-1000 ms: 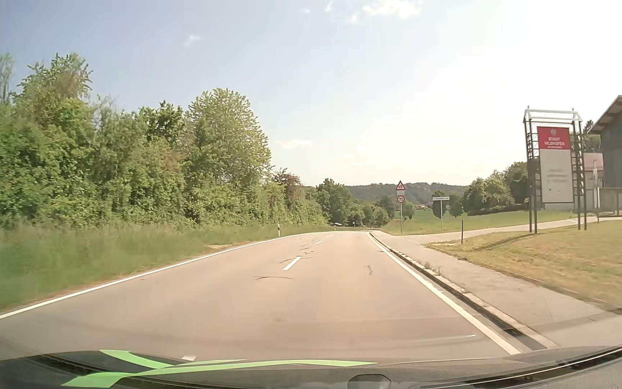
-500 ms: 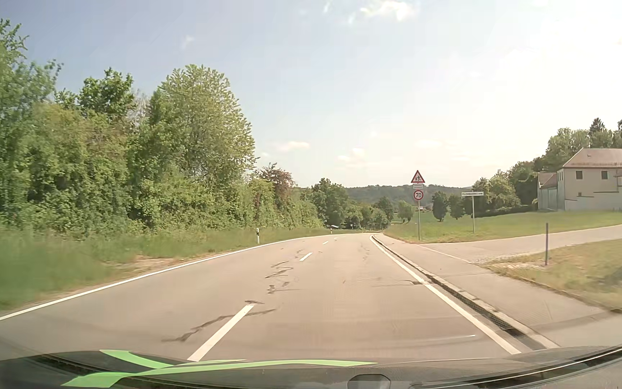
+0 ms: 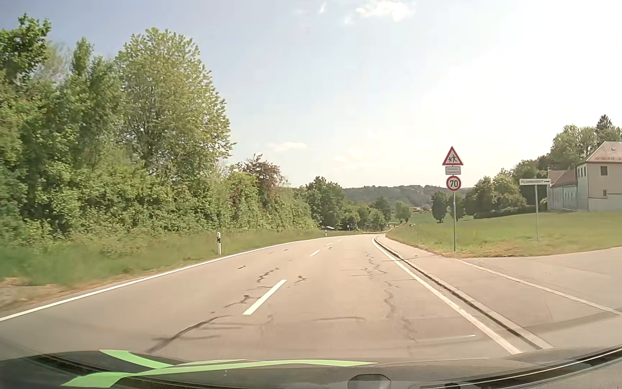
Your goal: Follow the waypoints while adhering to traffic rules and regulations
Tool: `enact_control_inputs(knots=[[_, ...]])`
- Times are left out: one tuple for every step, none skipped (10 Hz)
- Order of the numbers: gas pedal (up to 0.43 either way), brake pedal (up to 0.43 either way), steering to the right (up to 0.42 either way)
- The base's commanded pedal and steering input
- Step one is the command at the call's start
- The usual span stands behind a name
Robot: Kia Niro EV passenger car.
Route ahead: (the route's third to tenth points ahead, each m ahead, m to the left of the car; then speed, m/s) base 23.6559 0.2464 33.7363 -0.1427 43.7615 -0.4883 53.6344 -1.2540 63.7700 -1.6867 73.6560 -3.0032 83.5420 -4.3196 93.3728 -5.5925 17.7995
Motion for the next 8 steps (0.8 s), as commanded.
enact_control_inputs(knots=[[0.157,0.0,0.005],[0.157,0.0,0.005],[0.157,0.0,0.005],[0.157,0.0,0.005],[0.157,0.0,0.006],[0.157,0.0,0.007],[0.157,0.0,0.009],[0.157,0.0,0.009]])
